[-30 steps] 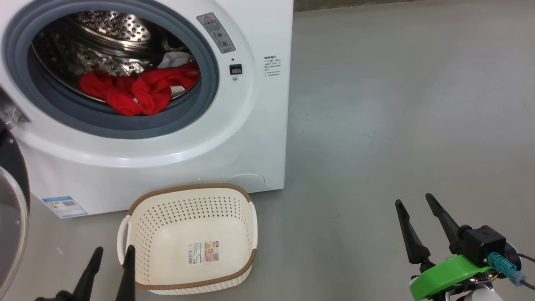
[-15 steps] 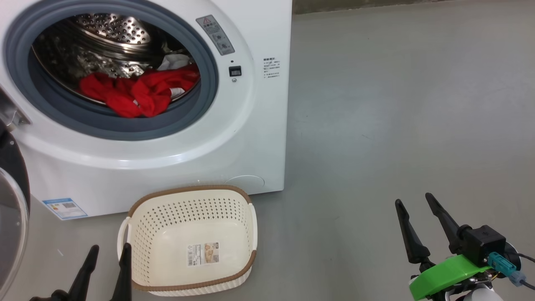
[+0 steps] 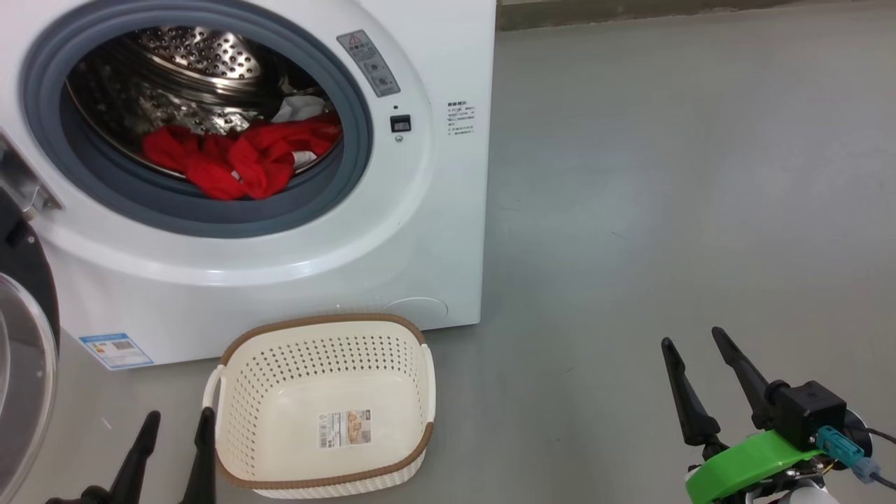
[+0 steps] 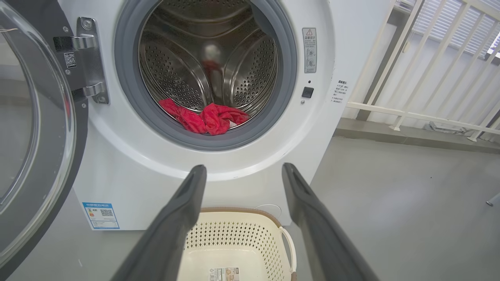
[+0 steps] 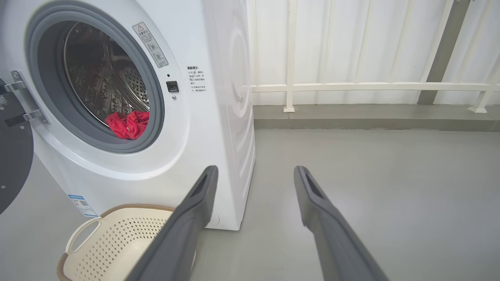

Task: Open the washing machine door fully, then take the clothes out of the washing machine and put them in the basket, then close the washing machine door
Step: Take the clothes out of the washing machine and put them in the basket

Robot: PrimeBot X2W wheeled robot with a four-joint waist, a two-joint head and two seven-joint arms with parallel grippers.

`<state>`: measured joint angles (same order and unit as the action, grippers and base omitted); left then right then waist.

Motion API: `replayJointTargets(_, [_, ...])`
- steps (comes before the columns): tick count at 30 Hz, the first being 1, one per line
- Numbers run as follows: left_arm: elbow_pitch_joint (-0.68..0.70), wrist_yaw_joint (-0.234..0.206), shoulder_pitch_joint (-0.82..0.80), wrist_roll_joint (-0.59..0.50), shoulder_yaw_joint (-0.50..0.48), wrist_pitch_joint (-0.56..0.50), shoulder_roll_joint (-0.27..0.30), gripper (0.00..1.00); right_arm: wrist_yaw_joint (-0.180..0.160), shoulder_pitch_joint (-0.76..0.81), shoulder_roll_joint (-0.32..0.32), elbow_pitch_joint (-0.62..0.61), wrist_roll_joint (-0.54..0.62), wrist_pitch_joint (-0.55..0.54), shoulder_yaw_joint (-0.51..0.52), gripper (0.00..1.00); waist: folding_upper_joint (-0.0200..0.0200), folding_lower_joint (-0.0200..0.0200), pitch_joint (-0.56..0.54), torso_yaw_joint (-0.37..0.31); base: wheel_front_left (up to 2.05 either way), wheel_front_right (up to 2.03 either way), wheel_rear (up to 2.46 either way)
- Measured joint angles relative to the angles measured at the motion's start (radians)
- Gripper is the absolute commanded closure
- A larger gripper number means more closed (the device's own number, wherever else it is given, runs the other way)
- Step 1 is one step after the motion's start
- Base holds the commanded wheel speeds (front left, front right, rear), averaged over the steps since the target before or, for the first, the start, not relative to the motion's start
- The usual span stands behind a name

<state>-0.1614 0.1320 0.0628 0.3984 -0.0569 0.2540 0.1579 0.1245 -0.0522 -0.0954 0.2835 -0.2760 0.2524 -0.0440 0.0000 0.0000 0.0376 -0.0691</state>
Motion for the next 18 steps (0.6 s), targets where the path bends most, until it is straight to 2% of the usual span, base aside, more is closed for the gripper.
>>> replayJointTargets(6, [0.0, 0.0, 0.0, 0.0, 0.001, 0.0, 0.001, 0.0, 0.0, 0.009, 0.001, 0.0, 0.0, 0.0, -0.002, 0.0, 0.0, 0.0, 0.0, 0.001, 0.55, -0.94, 0.39])
replayJointTargets(18, [-0.001, 0.0, 0.0, 0.001, -0.001, 0.0, 0.009, 0.0, 0.0, 0.008, 0.004, 0.0, 0.0, 0.0, -0.003, 0.0, 0.0, 0.0, 0.016, 0.001, 1.11, -1.59, 0.48])
